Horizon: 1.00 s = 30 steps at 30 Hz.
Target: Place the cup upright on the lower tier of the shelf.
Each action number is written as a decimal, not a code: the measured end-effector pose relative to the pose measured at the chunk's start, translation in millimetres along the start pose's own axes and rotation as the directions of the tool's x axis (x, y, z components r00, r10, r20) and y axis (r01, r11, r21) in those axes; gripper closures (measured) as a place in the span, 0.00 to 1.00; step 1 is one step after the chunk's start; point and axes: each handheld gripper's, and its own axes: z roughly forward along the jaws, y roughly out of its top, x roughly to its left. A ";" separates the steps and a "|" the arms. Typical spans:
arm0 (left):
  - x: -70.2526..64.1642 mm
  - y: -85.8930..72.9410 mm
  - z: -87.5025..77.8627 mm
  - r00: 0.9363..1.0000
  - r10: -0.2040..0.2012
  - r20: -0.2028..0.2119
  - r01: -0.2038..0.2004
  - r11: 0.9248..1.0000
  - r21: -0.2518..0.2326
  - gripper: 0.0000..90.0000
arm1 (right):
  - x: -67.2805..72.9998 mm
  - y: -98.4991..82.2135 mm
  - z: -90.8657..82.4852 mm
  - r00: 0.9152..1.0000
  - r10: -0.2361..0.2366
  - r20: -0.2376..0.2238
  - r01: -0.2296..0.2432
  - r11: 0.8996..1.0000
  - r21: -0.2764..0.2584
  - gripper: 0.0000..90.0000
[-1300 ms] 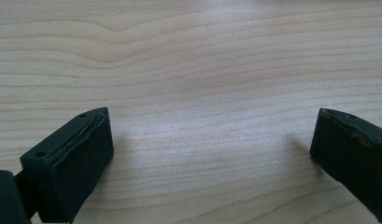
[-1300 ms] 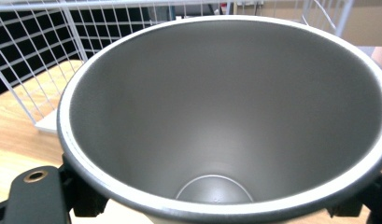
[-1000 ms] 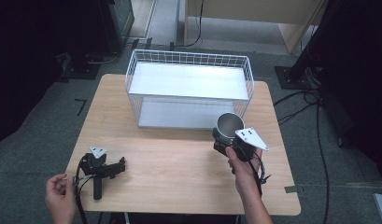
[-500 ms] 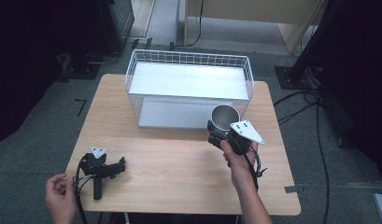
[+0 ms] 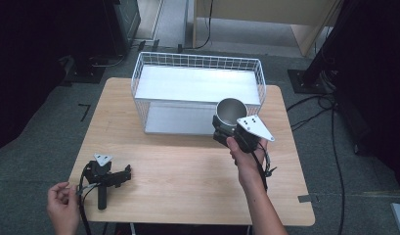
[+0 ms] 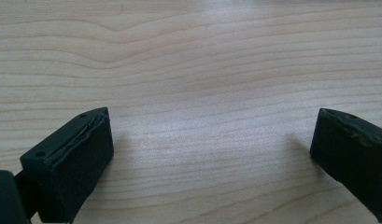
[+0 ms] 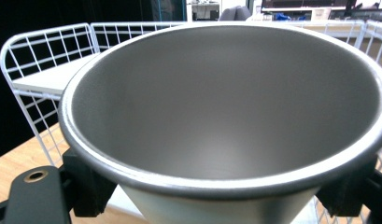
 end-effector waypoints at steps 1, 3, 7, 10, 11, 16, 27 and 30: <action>0.0 0.0 0.0 1.000 0.000 0.000 0.000 1.000 0.000 0.00 | 0.9 2.5 1.0 1.000 -0.001 0.000 0.001 1.000 -0.006 0.17; 0.0 0.0 0.0 1.000 0.000 0.000 0.000 1.000 0.000 0.00 | 2.3 7.6 3.1 1.000 -0.010 -0.001 0.010 1.000 -0.013 0.17; 0.0 0.0 0.0 1.000 0.000 0.000 0.000 1.000 0.000 0.00 | 5.1 18.1 8.9 1.000 -0.021 0.002 0.021 0.999 -0.026 0.17; 0.0 0.0 0.0 1.000 0.000 0.000 0.000 1.000 0.000 0.00 | 6.4 26.9 14.3 1.000 -0.024 0.001 0.024 0.999 -0.035 0.17; 0.0 0.0 0.0 1.000 0.000 0.000 0.000 1.000 0.001 0.00 | 6.7 30.7 16.5 1.000 -0.023 0.001 0.023 0.999 -0.039 0.17; 0.0 0.0 0.0 1.000 0.000 0.000 0.000 1.000 0.000 0.00 | 6.9 44.9 27.5 1.000 -0.010 0.000 0.010 0.999 -0.052 0.17; 0.0 0.0 0.0 1.000 0.000 0.000 0.000 1.000 0.000 0.00 | 5.7 67.2 55.9 1.000 -0.019 0.015 0.019 0.998 -0.052 0.17; 0.0 0.0 0.0 1.000 0.000 0.000 0.000 1.000 0.000 0.00 | 4.0 70.9 68.4 0.999 -0.028 0.027 0.029 0.999 -0.045 0.17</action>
